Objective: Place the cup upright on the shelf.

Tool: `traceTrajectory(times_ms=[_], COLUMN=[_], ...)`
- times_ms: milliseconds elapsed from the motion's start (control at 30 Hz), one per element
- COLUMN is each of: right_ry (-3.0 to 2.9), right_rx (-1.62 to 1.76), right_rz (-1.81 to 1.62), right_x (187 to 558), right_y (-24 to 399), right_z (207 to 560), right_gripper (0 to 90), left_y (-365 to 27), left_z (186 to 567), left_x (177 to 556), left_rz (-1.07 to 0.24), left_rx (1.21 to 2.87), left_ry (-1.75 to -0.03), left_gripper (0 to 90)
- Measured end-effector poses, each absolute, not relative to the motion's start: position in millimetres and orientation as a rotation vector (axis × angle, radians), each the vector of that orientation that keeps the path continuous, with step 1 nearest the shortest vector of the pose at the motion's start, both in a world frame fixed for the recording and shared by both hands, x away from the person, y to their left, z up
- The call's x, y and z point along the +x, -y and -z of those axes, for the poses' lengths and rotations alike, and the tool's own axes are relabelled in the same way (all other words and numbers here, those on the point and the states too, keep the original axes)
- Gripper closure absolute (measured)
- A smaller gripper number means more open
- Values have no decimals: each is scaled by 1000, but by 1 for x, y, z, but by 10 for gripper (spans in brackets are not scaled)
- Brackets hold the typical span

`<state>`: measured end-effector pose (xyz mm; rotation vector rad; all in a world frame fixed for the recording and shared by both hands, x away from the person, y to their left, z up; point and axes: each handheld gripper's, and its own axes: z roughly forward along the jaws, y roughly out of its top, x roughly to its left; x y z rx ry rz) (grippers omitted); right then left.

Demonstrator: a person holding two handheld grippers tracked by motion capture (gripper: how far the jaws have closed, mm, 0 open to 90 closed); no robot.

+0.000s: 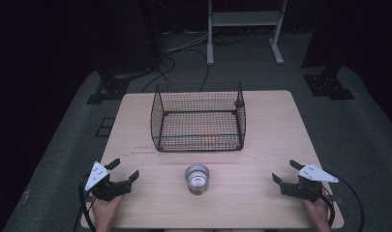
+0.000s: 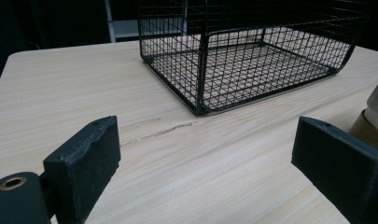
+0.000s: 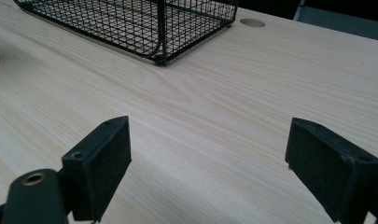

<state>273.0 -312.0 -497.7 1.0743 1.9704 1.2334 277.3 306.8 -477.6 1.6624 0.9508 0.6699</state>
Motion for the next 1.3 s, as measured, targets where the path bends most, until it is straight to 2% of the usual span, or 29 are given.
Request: traceTrajectory(times_ms=[933, 1300], right_ry=[-1973, -1972], right_rx=[1078, 1079], right_rz=[-1215, -1214], right_x=[273, 273], right_y=[311, 311], right_z=[498, 498], right_gripper=[136, 135], left_y=[-288, -274], left_z=[459, 446], left_x=[278, 278], left_rz=[-628, -586], left_rx=[1665, 1789], left_ry=[-827, -713], left_gripper=[63, 60])
